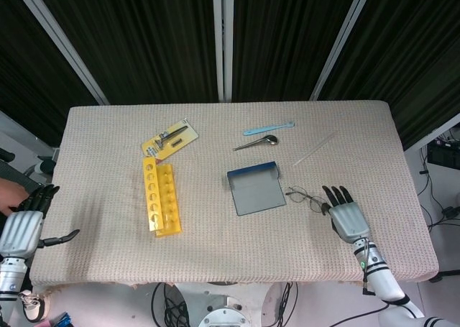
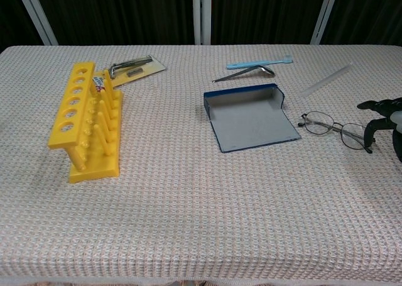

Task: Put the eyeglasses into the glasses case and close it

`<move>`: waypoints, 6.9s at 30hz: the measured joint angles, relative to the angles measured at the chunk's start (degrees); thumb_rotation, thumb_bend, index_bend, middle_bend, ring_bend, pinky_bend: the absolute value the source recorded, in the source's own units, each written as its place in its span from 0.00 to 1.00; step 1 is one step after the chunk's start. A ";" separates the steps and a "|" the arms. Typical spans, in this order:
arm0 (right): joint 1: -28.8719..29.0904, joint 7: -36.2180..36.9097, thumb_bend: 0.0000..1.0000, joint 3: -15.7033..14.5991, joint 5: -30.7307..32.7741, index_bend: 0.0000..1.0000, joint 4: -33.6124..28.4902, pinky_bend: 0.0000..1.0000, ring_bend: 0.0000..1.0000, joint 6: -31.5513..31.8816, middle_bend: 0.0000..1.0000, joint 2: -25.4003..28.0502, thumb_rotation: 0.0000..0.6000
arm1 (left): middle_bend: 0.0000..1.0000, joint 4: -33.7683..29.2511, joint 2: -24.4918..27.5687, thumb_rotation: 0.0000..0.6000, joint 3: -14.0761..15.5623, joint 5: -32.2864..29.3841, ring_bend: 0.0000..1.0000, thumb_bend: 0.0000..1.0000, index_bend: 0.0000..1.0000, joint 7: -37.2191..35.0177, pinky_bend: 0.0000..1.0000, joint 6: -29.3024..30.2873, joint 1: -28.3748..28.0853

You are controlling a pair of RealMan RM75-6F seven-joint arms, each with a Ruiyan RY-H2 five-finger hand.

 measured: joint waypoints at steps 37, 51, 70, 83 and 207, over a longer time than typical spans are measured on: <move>7.80 0.78 0.30 2.81 -2.87 0.34 -7.45 0.00 0.00 -1.75 0.00 7.21 1.00 | 0.07 -3.29 1.35 0.62 -0.39 -0.77 0.07 0.06 0.07 3.49 0.22 0.22 0.10; 12.70 -8.22 0.29 3.99 6.78 0.39 -6.05 0.00 0.00 -8.92 0.00 3.04 1.00 | 0.06 -3.70 2.14 0.62 -0.04 -1.11 0.07 0.06 0.07 2.94 0.22 -0.34 0.31; 14.23 -8.44 0.30 2.30 8.13 0.44 -1.95 0.00 0.00 -9.62 0.00 -0.39 1.00 | 0.06 -2.71 2.19 0.63 0.08 -1.69 0.07 0.06 0.07 2.42 0.22 -1.04 0.42; 14.92 -7.03 0.31 1.69 7.10 0.49 0.41 0.00 0.00 -9.06 0.00 -2.11 1.00 | 0.06 -2.79 2.83 0.62 -0.29 -2.62 0.07 0.06 0.07 2.85 0.22 -1.84 0.21; 17.41 -15.32 0.29 4.15 17.01 0.00 -4.33 0.00 0.00 1.76 0.00 -16.80 1.00 | 0.05 -1.39 4.87 0.63 0.49 -2.72 0.07 0.06 0.07 -3.44 0.22 -3.10 1.65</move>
